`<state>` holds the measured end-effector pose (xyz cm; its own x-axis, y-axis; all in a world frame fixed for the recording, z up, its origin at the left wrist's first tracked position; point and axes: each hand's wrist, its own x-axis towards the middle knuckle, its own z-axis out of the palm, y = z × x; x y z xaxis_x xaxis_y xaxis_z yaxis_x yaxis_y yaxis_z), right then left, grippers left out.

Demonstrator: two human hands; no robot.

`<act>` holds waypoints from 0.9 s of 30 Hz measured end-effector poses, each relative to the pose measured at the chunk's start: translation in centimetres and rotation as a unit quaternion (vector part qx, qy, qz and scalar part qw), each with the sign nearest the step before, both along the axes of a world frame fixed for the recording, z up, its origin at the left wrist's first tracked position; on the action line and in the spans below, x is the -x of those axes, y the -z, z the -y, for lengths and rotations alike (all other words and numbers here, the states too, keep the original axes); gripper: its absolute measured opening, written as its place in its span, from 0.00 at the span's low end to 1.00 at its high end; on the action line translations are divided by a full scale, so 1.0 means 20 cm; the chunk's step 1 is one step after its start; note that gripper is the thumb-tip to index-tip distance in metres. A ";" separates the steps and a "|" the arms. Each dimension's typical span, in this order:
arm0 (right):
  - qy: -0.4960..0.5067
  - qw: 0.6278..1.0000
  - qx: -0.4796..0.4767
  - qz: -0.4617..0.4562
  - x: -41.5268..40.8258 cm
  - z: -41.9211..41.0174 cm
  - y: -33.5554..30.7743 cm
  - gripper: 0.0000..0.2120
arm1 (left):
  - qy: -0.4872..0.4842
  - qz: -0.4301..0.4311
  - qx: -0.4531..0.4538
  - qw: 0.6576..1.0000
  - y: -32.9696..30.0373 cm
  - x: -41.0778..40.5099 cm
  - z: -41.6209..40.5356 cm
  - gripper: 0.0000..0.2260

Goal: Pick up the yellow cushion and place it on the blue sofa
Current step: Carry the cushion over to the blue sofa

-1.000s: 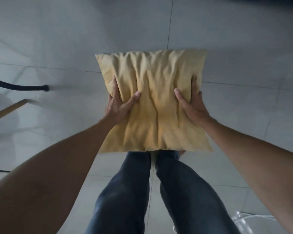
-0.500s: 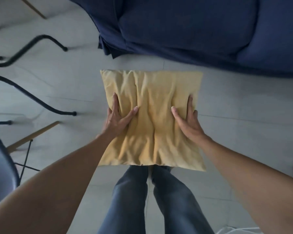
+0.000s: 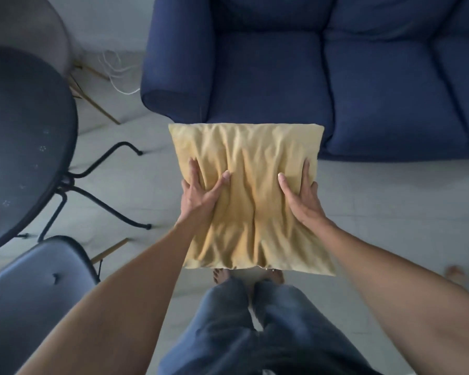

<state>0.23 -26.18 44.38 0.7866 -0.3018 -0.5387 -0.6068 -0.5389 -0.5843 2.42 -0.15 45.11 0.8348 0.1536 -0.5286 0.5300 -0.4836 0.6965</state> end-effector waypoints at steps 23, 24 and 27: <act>0.008 0.955 0.019 0.297 -0.62 -0.03 -1.29 0.44 | 0.022 0.265 0.022 0.964 -1.28 -0.66 -0.04 0.53; 0.009 0.952 0.019 0.305 -0.65 -0.03 -1.33 0.44 | 0.024 0.272 0.021 0.962 -1.32 -0.70 -0.04 0.53; 0.008 0.942 0.015 0.334 -0.75 -0.03 -1.41 0.43 | 0.028 0.291 0.024 0.956 -1.41 -0.80 -0.04 0.54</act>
<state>15.17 -25.56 72.63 0.9422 -0.3243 0.0839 -0.1179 -0.5557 -0.8230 18.36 0.73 73.26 0.9960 0.0865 0.0231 0.0194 -0.4598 0.8878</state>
